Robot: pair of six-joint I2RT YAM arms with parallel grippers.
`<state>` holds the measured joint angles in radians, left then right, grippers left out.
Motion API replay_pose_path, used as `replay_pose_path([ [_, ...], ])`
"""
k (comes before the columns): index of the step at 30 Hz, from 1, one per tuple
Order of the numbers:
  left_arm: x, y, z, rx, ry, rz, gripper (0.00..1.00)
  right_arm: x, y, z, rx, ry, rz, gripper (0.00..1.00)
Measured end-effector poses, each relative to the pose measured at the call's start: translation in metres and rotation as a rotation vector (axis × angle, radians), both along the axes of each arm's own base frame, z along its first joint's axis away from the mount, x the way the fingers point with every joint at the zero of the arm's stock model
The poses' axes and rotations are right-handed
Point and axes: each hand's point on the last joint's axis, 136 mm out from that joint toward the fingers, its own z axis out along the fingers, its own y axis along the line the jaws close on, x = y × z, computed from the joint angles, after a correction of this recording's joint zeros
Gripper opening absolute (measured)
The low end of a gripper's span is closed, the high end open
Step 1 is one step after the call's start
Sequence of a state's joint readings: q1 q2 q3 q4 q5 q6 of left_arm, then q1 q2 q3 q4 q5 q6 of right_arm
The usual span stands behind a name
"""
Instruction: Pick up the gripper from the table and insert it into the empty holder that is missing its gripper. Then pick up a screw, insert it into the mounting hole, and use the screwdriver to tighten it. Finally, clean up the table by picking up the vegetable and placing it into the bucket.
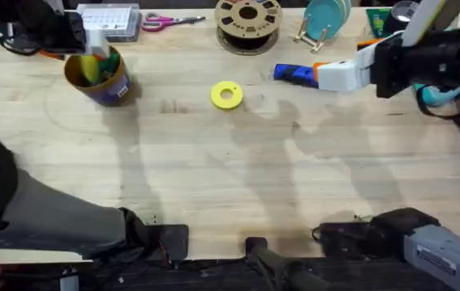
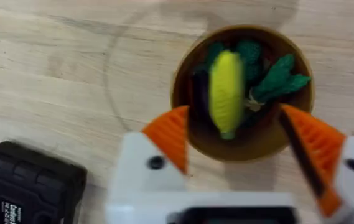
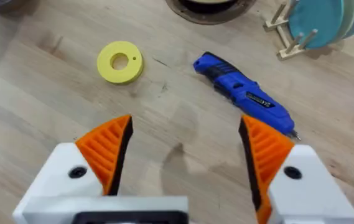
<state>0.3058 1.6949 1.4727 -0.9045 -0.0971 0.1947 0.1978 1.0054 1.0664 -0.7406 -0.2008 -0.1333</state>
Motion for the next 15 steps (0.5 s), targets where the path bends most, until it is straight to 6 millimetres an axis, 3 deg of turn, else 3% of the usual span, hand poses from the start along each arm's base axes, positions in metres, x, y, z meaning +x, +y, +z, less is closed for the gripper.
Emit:
replay_pose_path([
  [1,0.0,0.0,0.0,0.001,-0.002,0.0,0.885,0.0,0.0,0.0,0.0,0.0,0.0,0.998],
  [3,0.0,0.0,0.001,0.0,-0.001,0.004,0.978,0.0,0.0,0.0,0.0,0.0,0.0,0.998],
  [9,-0.013,-0.004,0.005,-0.016,0.021,0.021,0.985,0.0,0.0,0.0,0.0,0.0,0.0,0.998],
  [15,-0.048,-0.025,0.05,-0.057,-0.034,0.004,0.985,0.0,0.0,0.0,-0.001,0.0,0.0,0.998],
])
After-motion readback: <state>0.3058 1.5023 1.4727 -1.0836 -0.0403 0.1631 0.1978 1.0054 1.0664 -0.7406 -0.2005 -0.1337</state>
